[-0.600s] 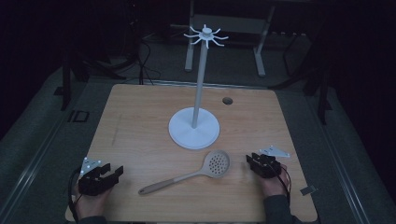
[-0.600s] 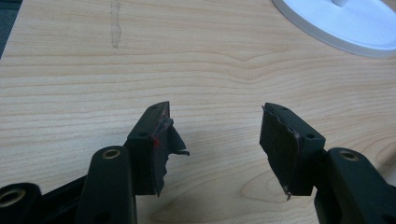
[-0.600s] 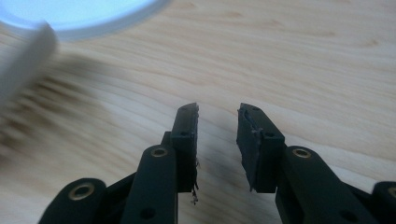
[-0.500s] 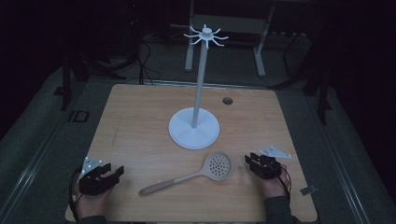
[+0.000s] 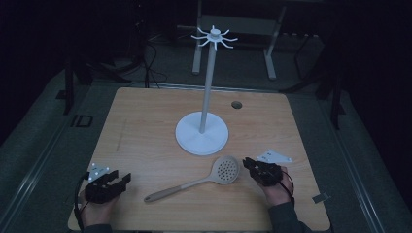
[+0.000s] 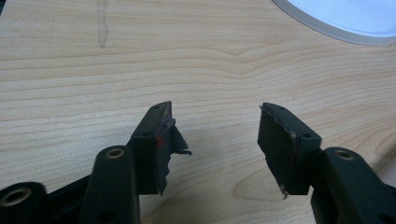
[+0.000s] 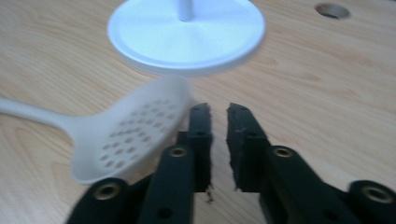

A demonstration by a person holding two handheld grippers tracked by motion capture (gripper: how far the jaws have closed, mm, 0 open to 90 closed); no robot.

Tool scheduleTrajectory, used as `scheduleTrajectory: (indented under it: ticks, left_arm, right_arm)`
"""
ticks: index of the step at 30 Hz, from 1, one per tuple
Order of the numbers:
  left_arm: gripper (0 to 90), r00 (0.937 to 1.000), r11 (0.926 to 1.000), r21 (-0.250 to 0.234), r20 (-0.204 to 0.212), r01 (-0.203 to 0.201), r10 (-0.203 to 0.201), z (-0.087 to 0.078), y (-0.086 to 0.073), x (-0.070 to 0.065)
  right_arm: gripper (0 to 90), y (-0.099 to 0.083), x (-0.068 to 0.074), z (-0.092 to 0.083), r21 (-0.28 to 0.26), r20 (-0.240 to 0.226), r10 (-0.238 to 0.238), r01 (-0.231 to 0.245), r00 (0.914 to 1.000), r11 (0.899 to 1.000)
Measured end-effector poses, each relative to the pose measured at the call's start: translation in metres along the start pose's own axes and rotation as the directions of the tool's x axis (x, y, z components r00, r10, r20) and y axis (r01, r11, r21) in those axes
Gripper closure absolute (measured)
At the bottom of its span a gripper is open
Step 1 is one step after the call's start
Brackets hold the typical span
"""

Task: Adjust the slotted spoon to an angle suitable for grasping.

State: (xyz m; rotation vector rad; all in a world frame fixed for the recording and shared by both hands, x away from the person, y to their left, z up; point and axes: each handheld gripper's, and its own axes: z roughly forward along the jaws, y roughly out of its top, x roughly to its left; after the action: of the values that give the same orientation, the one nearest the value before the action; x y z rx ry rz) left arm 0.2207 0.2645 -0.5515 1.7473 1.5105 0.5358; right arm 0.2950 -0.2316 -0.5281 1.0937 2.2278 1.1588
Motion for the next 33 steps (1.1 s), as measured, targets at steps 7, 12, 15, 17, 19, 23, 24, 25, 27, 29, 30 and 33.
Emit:
scheduleTrajectory:
  ticks: [7, 12, 15, 17, 19, 23, 24, 25, 27, 29, 30, 33]
  left_arm:
    - [49.0, 1.0, 1.0, -0.005, -0.002, 0.002, -0.002, -0.002, 0.0, 0.0]
    - [49.0, 0.9999, 1.0, -0.001, -0.007, 0.008, -0.008, -0.002, -0.001, 0.002]
    - [49.0, 0.9999, 1.0, -0.003, -0.007, 0.007, -0.007, -0.002, -0.001, 0.001]
    - [49.1, 1.0, 1.0, -0.003, -0.006, 0.007, -0.007, -0.002, -0.001, 0.002]
    - [49.1, 1.0, 1.0, 0.0, -0.003, 0.009, -0.009, -0.001, -0.001, 0.002]
    - [49.2, 1.0, 1.0, 0.002, -0.004, 0.009, -0.009, -0.001, 0.0, 0.002]
    - [49.2, 1.0, 1.0, 0.002, -0.004, 0.009, -0.008, -0.002, 0.0, 0.002]
    - [49.4, 1.0, 1.0, 0.003, -0.004, 0.008, -0.008, -0.002, 0.0, 0.002]
    - [49.4, 1.0, 1.0, 0.003, -0.003, 0.009, -0.009, -0.002, 0.0, 0.003]
    - [49.5, 1.0, 1.0, 0.004, -0.004, 0.009, -0.009, -0.002, 0.0, 0.003]
    - [49.5, 1.0, 1.0, 0.004, -0.004, 0.009, -0.009, -0.002, 0.0, 0.003]
    - [49.6, 1.0, 1.0, 0.003, -0.004, 0.009, -0.009, -0.002, 0.0, 0.003]
  right_arm:
    - [89.8, 0.026, 0.029, 0.016, 0.03, -0.051, -0.102, 0.103, 0.9935, 0.994]
    - [89.9, 0.039, 0.047, 0.03, 0.053, -0.082, -0.138, 0.143, 0.987, 0.988]
    - [89.9, 0.044, 0.059, 0.039, 0.068, -0.099, -0.155, 0.162, 0.983, 0.984]
    - [89.9, 0.046, 0.065, 0.046, 0.083, -0.103, -0.167, 0.176, 0.9805, 0.981]
    - [89.9, 0.047, 0.07, 0.054, 0.101, -0.104, -0.171, 0.182, 0.9797, 0.978]
    - [89.9, 0.048, 0.075, 0.065, 0.142, -0.107, -0.175, 0.19, 0.9786, 0.971]
    - [89.9, 0.048, 0.077, 0.068, 0.158, -0.105, -0.175, 0.19, 0.9789, 0.969]
    - [89.9, 0.048, 0.081, 0.073, 0.186, -0.098, -0.185, 0.2, 0.9779, 0.962]
    - [89.9, 0.048, 0.084, 0.078, 0.207, -0.102, -0.185, 0.202, 0.9775, 0.957]
    - [89.9, 0.049, 0.086, 0.081, 0.227, -0.105, -0.185, 0.205, 0.9772, 0.952]
    - [89.9, 0.049, 0.087, 0.084, 0.241, -0.104, -0.188, 0.208, 0.9767, 0.948]
    - [89.9, 0.048, 0.091, 0.092, 0.282, -0.109, -0.199, 0.223, 0.9739, 0.933]
